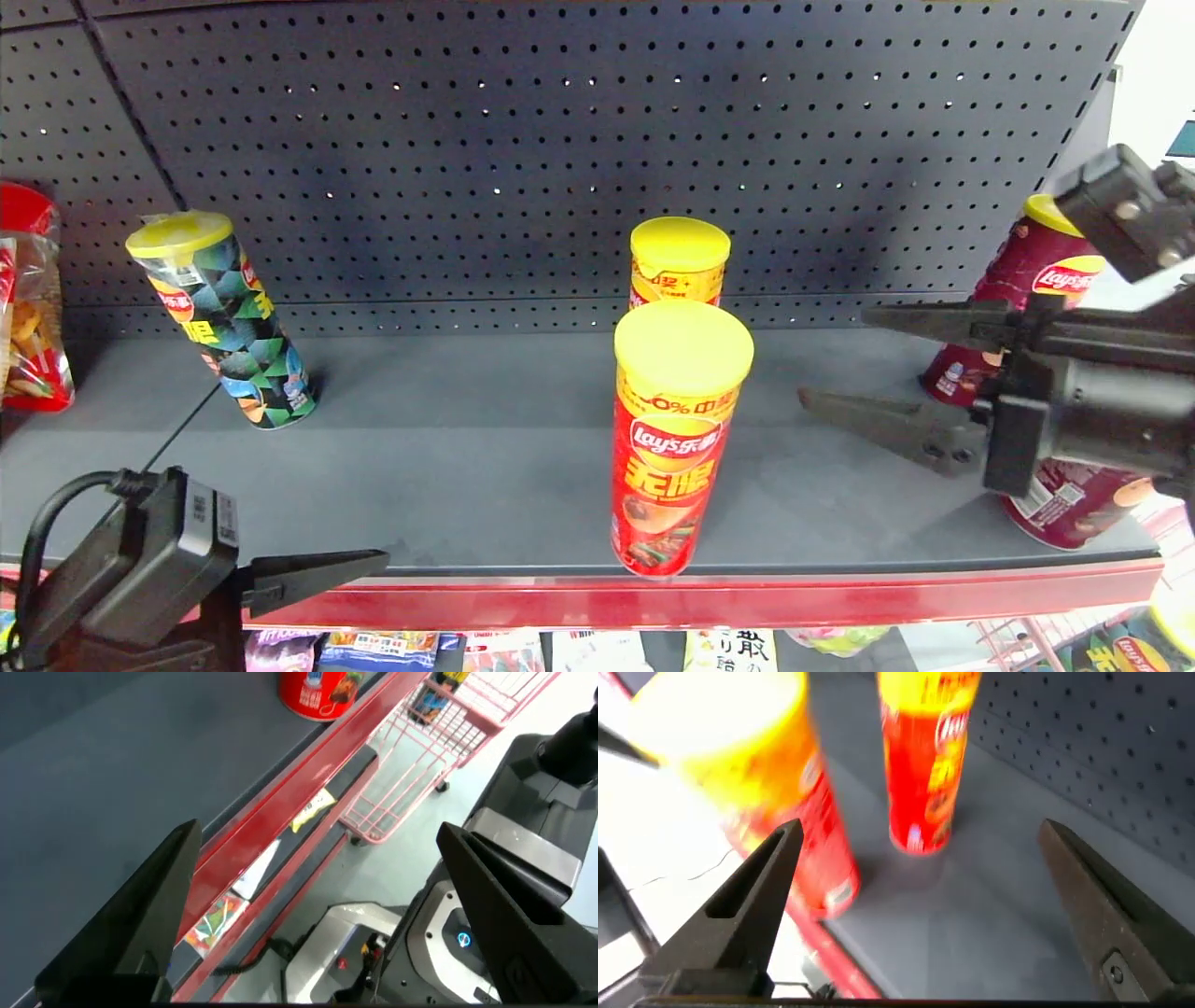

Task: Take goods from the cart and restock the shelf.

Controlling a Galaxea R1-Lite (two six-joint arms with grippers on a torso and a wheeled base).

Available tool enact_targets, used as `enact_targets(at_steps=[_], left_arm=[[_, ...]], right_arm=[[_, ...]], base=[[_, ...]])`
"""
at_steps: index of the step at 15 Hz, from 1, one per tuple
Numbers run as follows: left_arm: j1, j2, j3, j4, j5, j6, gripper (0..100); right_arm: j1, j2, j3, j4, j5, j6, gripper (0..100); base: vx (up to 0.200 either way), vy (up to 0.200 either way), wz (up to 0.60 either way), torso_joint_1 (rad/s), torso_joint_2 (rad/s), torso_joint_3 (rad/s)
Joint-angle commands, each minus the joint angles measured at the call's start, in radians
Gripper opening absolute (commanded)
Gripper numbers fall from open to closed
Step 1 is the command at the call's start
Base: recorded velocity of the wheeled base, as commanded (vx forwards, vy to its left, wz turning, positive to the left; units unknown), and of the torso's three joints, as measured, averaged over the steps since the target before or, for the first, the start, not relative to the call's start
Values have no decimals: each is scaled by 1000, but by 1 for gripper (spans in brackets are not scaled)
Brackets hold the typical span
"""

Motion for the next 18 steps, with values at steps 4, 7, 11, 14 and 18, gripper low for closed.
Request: enact_targets(at_steps=[4, 7, 11, 14, 18], left_arm=[[0, 166, -85, -5, 1, -9, 100], [0, 306, -113, -132, 6, -6, 100], [-2, 447, -193, -223, 11, -1, 100], [9, 492, -226, -215, 9, 33, 100], [58, 507, -226, -215, 12, 75, 100]], right_arm=[[-2, -375, 229, 0, 3, -21, 100], [-48, -569, 358, 1, 0, -15, 100], [-163, -655, 395, 4, 2, 59, 100], [-175, -658, 395, 8, 2, 71, 100], [-175, -657, 395, 8, 0, 73, 100]], base=[[0, 0, 0, 0, 0, 0], [0, 0, 0, 0, 0, 0], [0, 0, 0, 0, 0, 0], [0, 0, 0, 0, 0, 0], [0, 0, 0, 0, 0, 0]])
